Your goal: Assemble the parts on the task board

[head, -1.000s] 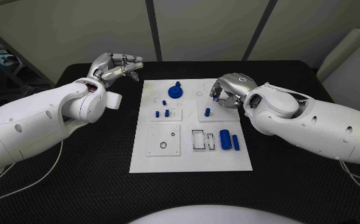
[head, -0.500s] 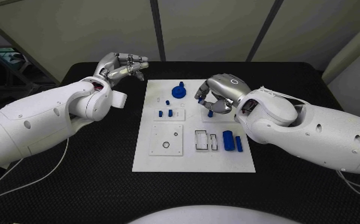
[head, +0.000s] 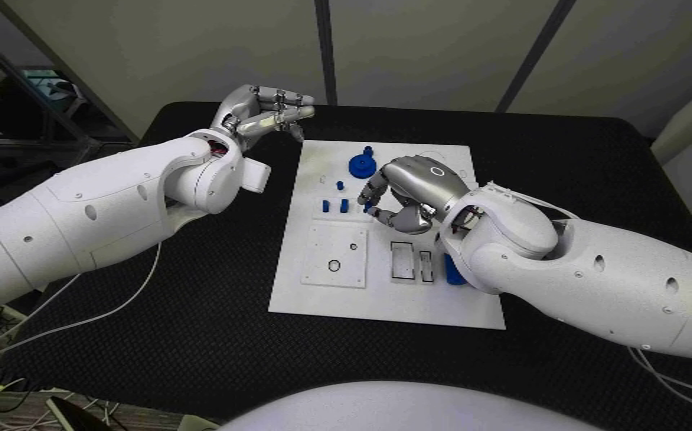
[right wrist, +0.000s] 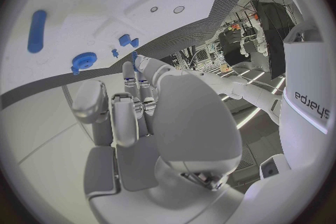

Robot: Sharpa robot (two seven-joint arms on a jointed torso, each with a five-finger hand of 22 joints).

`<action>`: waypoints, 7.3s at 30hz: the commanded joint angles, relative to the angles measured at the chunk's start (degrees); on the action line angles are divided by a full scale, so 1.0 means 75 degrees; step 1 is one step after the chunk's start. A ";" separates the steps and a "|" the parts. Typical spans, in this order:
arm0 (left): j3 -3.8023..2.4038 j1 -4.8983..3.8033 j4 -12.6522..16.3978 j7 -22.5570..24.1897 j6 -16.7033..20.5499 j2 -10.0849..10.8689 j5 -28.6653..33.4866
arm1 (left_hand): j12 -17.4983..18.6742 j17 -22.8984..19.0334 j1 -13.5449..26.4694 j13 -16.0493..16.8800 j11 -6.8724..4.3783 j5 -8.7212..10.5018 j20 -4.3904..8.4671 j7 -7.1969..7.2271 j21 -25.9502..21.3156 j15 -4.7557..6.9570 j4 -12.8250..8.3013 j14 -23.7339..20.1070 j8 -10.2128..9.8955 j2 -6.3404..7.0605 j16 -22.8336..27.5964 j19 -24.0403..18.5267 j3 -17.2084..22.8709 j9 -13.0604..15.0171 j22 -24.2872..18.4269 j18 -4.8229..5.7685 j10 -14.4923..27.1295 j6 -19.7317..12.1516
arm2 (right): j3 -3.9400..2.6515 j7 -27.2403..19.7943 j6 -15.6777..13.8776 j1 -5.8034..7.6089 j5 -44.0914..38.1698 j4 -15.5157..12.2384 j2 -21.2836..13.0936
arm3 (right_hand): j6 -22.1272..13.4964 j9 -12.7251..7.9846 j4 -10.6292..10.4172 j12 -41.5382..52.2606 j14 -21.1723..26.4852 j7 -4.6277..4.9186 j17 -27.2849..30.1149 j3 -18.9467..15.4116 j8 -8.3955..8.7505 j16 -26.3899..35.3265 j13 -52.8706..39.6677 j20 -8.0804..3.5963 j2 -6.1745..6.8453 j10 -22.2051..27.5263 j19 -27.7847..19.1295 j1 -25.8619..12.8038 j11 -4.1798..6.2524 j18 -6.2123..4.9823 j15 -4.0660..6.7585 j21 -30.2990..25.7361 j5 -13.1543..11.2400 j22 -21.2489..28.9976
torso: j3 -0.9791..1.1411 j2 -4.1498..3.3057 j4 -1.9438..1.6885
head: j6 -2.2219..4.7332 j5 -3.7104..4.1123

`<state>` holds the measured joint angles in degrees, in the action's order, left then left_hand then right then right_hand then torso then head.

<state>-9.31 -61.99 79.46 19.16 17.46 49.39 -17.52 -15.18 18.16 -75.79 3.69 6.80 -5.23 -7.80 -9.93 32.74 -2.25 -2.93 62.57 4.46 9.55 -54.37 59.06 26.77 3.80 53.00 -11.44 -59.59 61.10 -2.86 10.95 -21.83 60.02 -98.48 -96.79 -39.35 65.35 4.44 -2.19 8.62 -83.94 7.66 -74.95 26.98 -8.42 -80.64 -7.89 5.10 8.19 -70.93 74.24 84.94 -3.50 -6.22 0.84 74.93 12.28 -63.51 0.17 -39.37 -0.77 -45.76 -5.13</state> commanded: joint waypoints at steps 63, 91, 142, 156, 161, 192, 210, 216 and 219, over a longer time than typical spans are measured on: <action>-0.0008 -0.0014 0.0020 -0.0041 -0.0173 -0.0143 0.0023 | 0.0012 -0.0043 -0.0021 -0.0005 0.0018 0.0009 -0.0046 -0.0055 -0.0085 -0.0025 -0.0021 -0.0056 -0.0051 -0.0042 0.0065 -0.0041 -0.0062 -0.0007 -0.0031 0.0141 0.0130 -0.0025 | 0.0277 -0.0119 0.0739 -0.0558 -0.0304 0.0637 0.0600 | -0.0452 -0.0090 0.0013 -0.0521 -0.0419 0.0210 0.0108 -0.0198 0.0395 -0.0011 0.0175 0.0147 0.0176 0.0590 -0.0228 -0.0568 -0.0242 0.0015 -0.0176 -0.0183 -0.0150 0.0366 | 0.0002 0.0011 0.0010 | -0.0281 -0.0284; -0.0006 -0.0014 -0.0027 -0.0078 -0.0230 -0.0112 0.0023 | 0.0007 -0.0053 -0.0023 -0.0004 0.0024 0.0010 -0.0049 -0.0061 -0.0097 -0.0030 -0.0025 -0.0058 -0.0056 -0.0041 0.0075 -0.0043 -0.0077 -0.0008 -0.0038 0.0140 0.0152 -0.0039 | -0.0195 0.0102 -0.0075 -0.0503 -0.0096 -0.0462 -0.0714 | -0.0808 -0.0059 0.0055 -0.0220 -0.0268 0.0277 0.0606 -0.0499 0.0577 0.0265 0.0461 0.0335 0.0307 0.1416 -0.0658 -0.0732 -0.0395 -0.0138 -0.0321 -0.0672 -0.0161 0.1079 | 0.0005 0.0014 0.0034 | -0.0104 -0.0043; 0.0005 -0.0014 -0.0056 -0.0125 -0.0297 -0.0153 0.0023 | -0.0003 -0.0065 -0.0016 -0.0003 0.0026 0.0011 -0.0055 -0.0056 -0.0110 -0.0034 -0.0017 -0.0057 -0.0041 -0.0058 0.0085 -0.0043 -0.0094 0.0000 -0.0047 0.0140 0.0175 -0.0017 | -0.0547 0.0680 0.1343 -0.0271 -0.0601 0.0248 -0.0989 | 0.0131 0.0088 0.0063 0.0530 -0.0372 -0.0062 0.0393 -0.0371 0.0217 0.0089 0.0389 0.0025 -0.0175 0.0205 -0.0174 -0.0439 0.0030 -0.0001 0.0029 -0.0277 -0.0311 0.0435 | 0.0010 0.0007 0.0015 | -0.0039 0.0135; 0.0005 -0.0013 -0.0107 -0.0133 -0.0306 -0.0166 0.0023 | -0.0005 -0.0068 -0.0021 -0.0003 0.0025 0.0009 -0.0056 -0.0054 -0.0114 -0.0034 -0.0017 -0.0056 -0.0040 -0.0065 0.0087 -0.0043 -0.0094 0.0000 -0.0049 0.0139 0.0182 -0.0017 | -0.0651 0.0844 0.0635 -0.0271 -0.0354 -0.0163 -0.1142 | 0.0210 0.0106 0.0027 0.0498 -0.0382 -0.0086 0.0362 -0.0399 0.0189 0.0065 0.0368 -0.0003 -0.0224 0.0130 -0.0130 -0.0497 0.0054 0.0016 0.0051 -0.0231 -0.0327 0.0363 | 0.0011 0.0020 0.0014 | -0.0040 0.0144; 0.0006 -0.0011 -0.0124 -0.0142 -0.0317 -0.0181 0.0023 | -0.0005 -0.0068 -0.0021 -0.0003 0.0025 0.0009 -0.0056 -0.0054 -0.0114 -0.0034 -0.0017 -0.0056 -0.0040 -0.0065 0.0087 -0.0043 -0.0094 0.0000 -0.0049 0.0139 0.0182 -0.0017 | -0.0897 0.0787 0.0475 -0.0270 -0.0001 -0.0524 -0.1208 | 0.0216 0.0108 0.0017 0.0487 -0.0385 -0.0088 0.0353 -0.0410 0.0188 0.0059 0.0367 -0.0006 -0.0224 0.0127 -0.0122 -0.0516 0.0054 0.0018 0.0053 -0.0224 -0.0326 0.0351 | 0.0009 0.0022 0.0012 | -0.0029 0.0146; 0.0006 -0.0013 -0.0124 -0.0155 -0.0333 -0.0303 0.0023 | -0.0008 -0.0072 -0.0026 -0.0003 0.0026 0.0009 -0.0056 -0.0053 -0.0118 -0.0034 -0.0020 -0.0057 -0.0037 -0.0070 0.0090 -0.0042 -0.0097 0.0001 -0.0052 0.0138 0.0192 -0.0014 | 0.0009 0.0196 0.0843 -0.0350 0.0870 -0.0484 0.0224 | 0.0212 0.0108 -0.0003 0.0436 -0.0384 -0.0092 0.0365 -0.0432 0.0199 0.0060 0.0362 -0.0016 -0.0233 0.0119 -0.0115 -0.0549 0.0058 0.0022 0.0059 -0.0214 -0.0243 0.0337 | 0.0004 0.0013 0.0017 | -0.0206 -0.0270; 0.0006 -0.0013 -0.0133 -0.0164 -0.0357 -0.0334 0.0023 | -0.0008 -0.0072 -0.0026 -0.0003 0.0026 0.0009 -0.0056 -0.0053 -0.0118 -0.0034 -0.0020 -0.0057 -0.0037 -0.0070 0.0090 -0.0042 -0.0097 0.0001 -0.0052 0.0138 0.0192 -0.0014 | 0.0103 0.0071 0.0937 -0.0452 0.0707 -0.0207 0.0561 | 0.0202 0.0107 0.0005 0.0417 -0.0385 -0.0088 0.0357 -0.0427 0.0207 0.0055 0.0363 -0.0018 -0.0247 0.0127 -0.0117 -0.0537 0.0056 0.0023 0.0059 -0.0215 -0.0231 0.0337 | 0.0003 0.0005 0.0011 | -0.0271 -0.0354; 0.0006 -0.0013 -0.0132 -0.0168 -0.0356 -0.0329 0.0023 | -0.0008 -0.0072 -0.0026 -0.0003 0.0026 0.0009 -0.0056 -0.0053 -0.0118 -0.0034 -0.0020 -0.0057 -0.0037 -0.0070 0.0090 -0.0042 -0.0097 0.0001 -0.0052 0.0138 0.0192 -0.0014 | 0.0254 0.0059 0.1071 -0.0457 0.0701 -0.0215 0.0559 | 0.0202 0.0107 0.0005 0.0417 -0.0385 -0.0088 0.0357 -0.0427 0.0207 0.0055 0.0363 -0.0018 -0.0247 0.0127 -0.0117 -0.0537 0.0056 0.0023 0.0059 -0.0215 -0.0231 0.0337 | -0.0001 0.0010 0.0012 | -0.0314 -0.0382; 0.0006 -0.0013 -0.0129 -0.0170 -0.0355 -0.0327 0.0023 | -0.0008 -0.0072 -0.0026 -0.0003 0.0026 0.0009 -0.0056 -0.0053 -0.0118 -0.0034 -0.0020 -0.0057 -0.0037 -0.0070 0.0090 -0.0042 -0.0097 0.0001 -0.0052 0.0138 0.0192 -0.0014 | 0.0295 0.0068 0.1129 -0.0457 0.0693 -0.0203 0.0564 | 0.0201 0.0107 0.0008 0.0413 -0.0385 -0.0088 0.0357 -0.0426 0.0208 0.0056 0.0362 -0.0018 -0.0250 0.0127 -0.0121 -0.0533 0.0056 0.0022 0.0059 -0.0218 -0.0229 0.0343 | 0.0001 0.0011 0.0015 | -0.0321 -0.0390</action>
<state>-9.23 -62.00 78.42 17.79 15.36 46.96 -17.44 -15.21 17.68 -75.78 3.70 6.87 -5.23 -8.00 -10.12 32.07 -2.47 -2.99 62.35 4.27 9.56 -53.92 58.85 26.38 3.82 52.70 -11.44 -58.49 60.90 -0.73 12.03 -14.69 56.52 -92.88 -98.29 -35.17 66.64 5.09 -1.98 11.95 -84.05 6.94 -72.22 23.74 -6.70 -79.97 -5.09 4.82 6.62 -69.51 73.12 80.95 -3.07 -6.22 0.73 73.22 10.30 -61.02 0.18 -39.29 -0.69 -48.09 -8.01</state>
